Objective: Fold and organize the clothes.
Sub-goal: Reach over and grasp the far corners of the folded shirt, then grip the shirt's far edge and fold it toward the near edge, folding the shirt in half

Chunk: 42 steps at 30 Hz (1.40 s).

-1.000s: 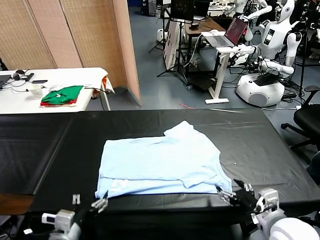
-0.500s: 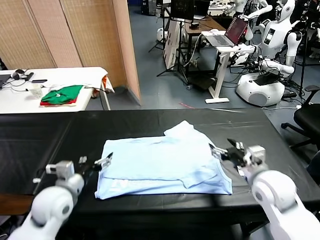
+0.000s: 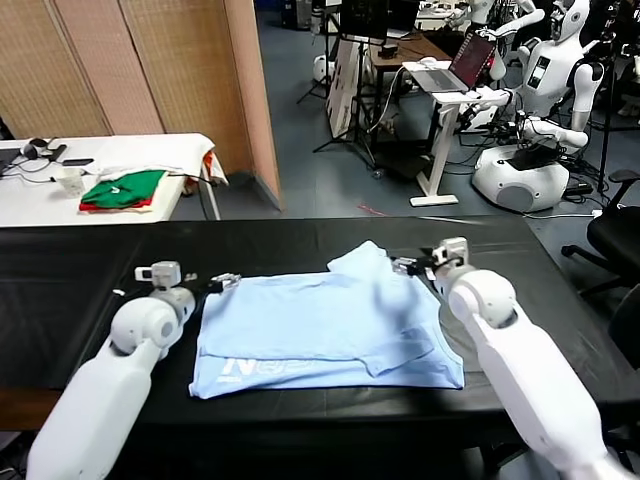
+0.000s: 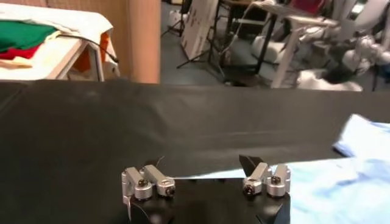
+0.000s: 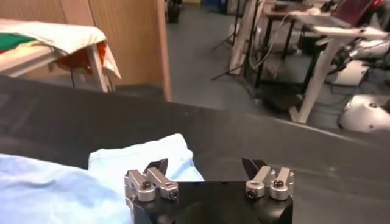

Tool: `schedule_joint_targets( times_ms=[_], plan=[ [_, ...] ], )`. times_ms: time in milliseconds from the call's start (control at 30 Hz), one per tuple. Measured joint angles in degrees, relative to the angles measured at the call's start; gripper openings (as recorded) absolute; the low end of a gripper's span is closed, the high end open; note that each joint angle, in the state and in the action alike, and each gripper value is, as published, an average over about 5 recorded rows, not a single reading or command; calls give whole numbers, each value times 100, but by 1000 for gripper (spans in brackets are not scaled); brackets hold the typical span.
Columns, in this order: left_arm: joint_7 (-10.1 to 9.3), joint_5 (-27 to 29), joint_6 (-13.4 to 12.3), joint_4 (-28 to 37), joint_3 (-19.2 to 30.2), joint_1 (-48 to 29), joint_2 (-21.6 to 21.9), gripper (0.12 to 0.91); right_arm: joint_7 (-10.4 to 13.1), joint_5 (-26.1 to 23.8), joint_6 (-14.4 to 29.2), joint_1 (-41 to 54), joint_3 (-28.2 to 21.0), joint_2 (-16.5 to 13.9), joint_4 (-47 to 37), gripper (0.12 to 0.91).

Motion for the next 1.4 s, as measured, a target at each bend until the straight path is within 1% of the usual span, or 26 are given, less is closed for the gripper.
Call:
schedule_joint_targets(
  times_ms=[133, 400, 467, 533, 600, 633, 700, 733, 800, 833, 867, 933, 967, 1033, 1100, 1267, 1400],
  plan=[
    [-5, -111, 129, 126, 18, -56, 30, 907, -37, -77, 0, 229, -188, 130, -417, 907],
    [16, -115, 127, 166, 51, 9, 41, 906, -236, -291, 0, 557, -423, 393, -1042, 906],
    [23, -98, 119, 166, 50, 40, 44, 894, -272, -364, 0, 623, -445, 469, -1167, 892],
    [30, -74, 111, 168, 45, 66, 51, 872, -298, -413, 3, 674, -462, 545, -1281, 856],
    [32, -55, 109, 173, 35, 87, 55, 833, -321, -442, 8, 702, -476, 604, -1369, 804],
    [32, -49, 108, 172, 30, 98, 59, 808, -333, -452, 10, 708, -483, 625, -1396, 756],
    [32, -47, 108, 157, 23, 121, 72, 729, -359, -461, 12, 709, -490, 648, -1420, 664],
    [34, -46, 109, 143, 21, 132, 81, 679, -371, -462, 13, 705, -491, 654, -1420, 595],
    [41, -44, 112, 112, 22, 147, 99, 555, -391, -467, 13, 690, -491, 656, -1408, 485],
    [45, -42, 114, 97, 23, 152, 106, 498, -400, -478, 14, 680, -490, 655, -1399, 411],
    [49, -37, 119, 83, 25, 156, 113, 423, -411, -497, 14, 669, -487, 651, -1388, 355],
    [55, -23, 128, 57, 27, 164, 123, 319, -434, -563, 14, 643, -480, 641, -1367, 242],
    [58, -12, 132, 43, 28, 169, 128, 261, -442, -600, 14, 627, -477, 632, -1353, 201],
    [63, 8, 138, 6, 24, 183, 139, 195, -446, -653, 20, 589, -461, 608, -1314, 153],
    [66, 16, 139, -49, 9, 202, 161, 156, -441, -671, 86, 540, -439, 571, -1255, 143],
    [78, -38, 138, -291, -86, 281, 240, 148, -379, -683, 389, 371, -348, 448, -997, 142],
    [88, -48, 136, -557, -177, 403, 333, 148, -267, -772, 385, 122, -175, 290, -495, 142]
  ],
)
